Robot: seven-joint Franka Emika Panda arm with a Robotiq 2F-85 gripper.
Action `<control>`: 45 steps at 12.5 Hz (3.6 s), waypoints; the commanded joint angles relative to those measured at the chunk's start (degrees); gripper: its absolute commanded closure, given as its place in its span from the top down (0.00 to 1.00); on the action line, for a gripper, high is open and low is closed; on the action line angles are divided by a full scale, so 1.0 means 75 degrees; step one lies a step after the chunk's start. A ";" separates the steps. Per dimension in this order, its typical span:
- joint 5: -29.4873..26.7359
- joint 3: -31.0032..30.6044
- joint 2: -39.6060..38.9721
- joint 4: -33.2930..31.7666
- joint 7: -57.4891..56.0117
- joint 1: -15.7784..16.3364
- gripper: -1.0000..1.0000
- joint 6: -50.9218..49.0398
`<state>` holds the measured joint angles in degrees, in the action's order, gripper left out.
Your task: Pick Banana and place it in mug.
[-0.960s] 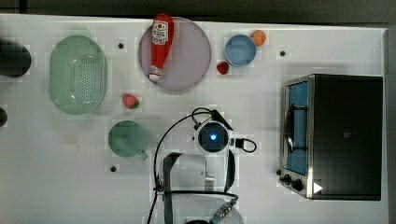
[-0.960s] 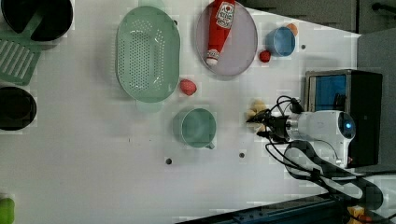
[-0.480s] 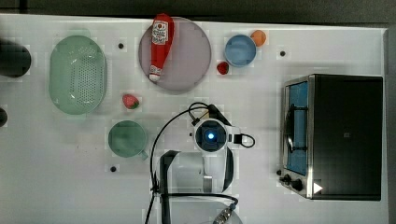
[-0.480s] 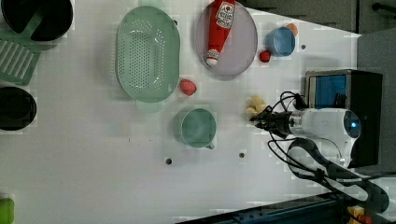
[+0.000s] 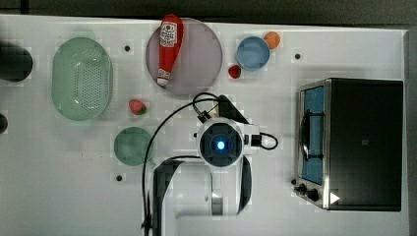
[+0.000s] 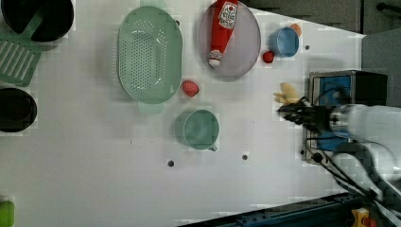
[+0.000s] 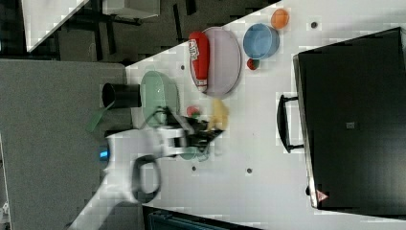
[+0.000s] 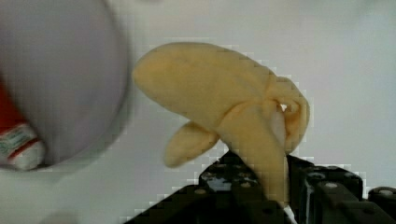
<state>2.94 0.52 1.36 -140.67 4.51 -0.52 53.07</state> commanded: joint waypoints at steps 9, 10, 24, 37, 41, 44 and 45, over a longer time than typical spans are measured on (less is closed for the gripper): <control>-0.1235 -0.2106 0.1663 0.2574 0.2613 0.0604 0.24 -0.5398; -0.1304 -0.2349 0.1515 0.2572 0.2972 0.0607 0.24 -0.5202; -0.0342 -0.3368 -0.0699 0.0480 0.5499 0.0631 0.26 -0.0356; -0.0348 -0.2402 0.0717 0.1604 0.3812 0.0446 1.00 -0.2163; -0.0348 -0.1114 0.1604 0.2930 0.2200 0.0363 1.00 -0.4727; -0.0346 -0.0059 0.2057 0.3631 0.1044 0.0346 1.00 -0.5831; -0.0346 0.0179 0.2135 0.3681 0.0592 0.0344 1.00 -0.5972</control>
<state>0.16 0.35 16.84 -112.35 16.77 3.54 10.99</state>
